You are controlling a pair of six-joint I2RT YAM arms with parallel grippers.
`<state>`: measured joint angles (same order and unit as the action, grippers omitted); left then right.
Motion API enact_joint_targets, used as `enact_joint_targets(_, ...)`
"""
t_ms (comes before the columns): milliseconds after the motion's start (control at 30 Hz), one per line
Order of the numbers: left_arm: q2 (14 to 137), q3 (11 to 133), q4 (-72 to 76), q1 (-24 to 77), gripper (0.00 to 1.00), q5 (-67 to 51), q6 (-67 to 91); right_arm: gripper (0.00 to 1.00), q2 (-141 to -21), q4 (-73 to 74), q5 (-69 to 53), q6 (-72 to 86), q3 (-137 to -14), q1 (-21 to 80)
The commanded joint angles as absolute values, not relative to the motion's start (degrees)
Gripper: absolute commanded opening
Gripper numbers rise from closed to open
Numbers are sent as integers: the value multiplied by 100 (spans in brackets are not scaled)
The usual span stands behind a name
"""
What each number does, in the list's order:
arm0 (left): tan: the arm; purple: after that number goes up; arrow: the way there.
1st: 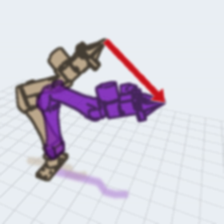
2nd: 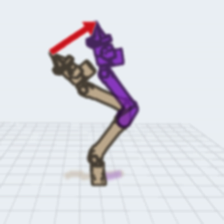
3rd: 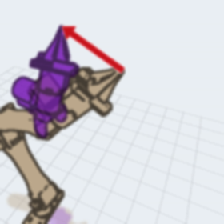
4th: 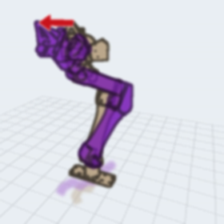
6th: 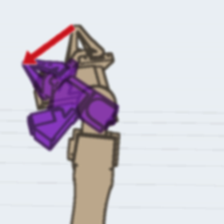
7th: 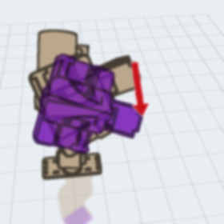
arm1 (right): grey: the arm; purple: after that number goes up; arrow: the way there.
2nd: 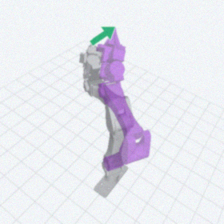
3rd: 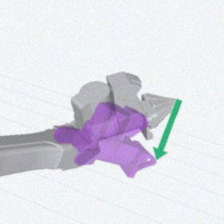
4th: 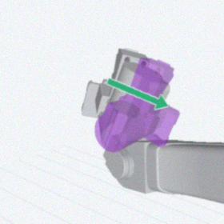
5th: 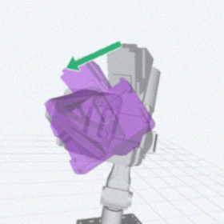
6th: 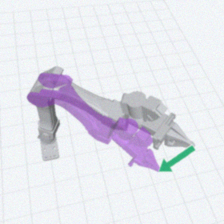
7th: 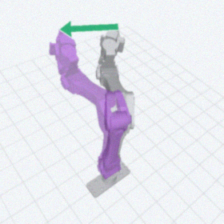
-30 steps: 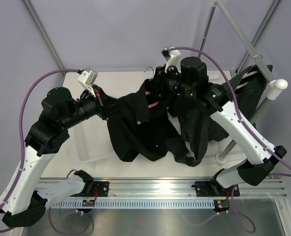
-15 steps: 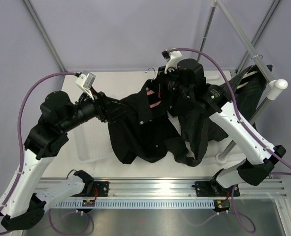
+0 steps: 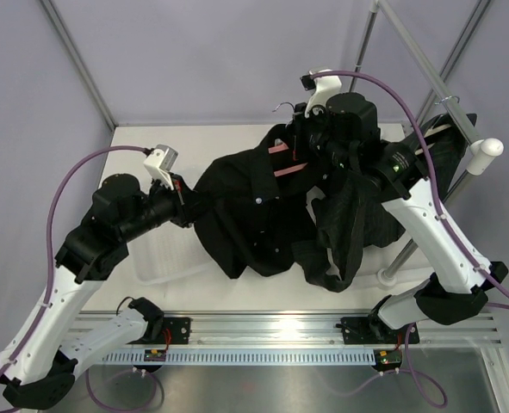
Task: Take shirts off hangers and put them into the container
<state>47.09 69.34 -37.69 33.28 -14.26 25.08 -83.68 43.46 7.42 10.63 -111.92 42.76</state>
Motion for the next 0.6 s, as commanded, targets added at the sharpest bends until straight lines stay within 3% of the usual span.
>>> enact_joint_targets(0, 4737, 7277, -4077, 3340, 0, -862, 2373, 0, -8394, 4377, 1712, 818, -11373, 4315)
enact_joint_targets(333, 4685, 8086, -3727, 3349, 0, 1290, 2364, 0, -7823, 4078, 3348, 519, -9941, 4342)
enact_joint_targets(567, 4658, 8200, -3884, 3340, 0, 2967, 2461, 0, -7594, 4052, 4279, 545, -9862, 4342)
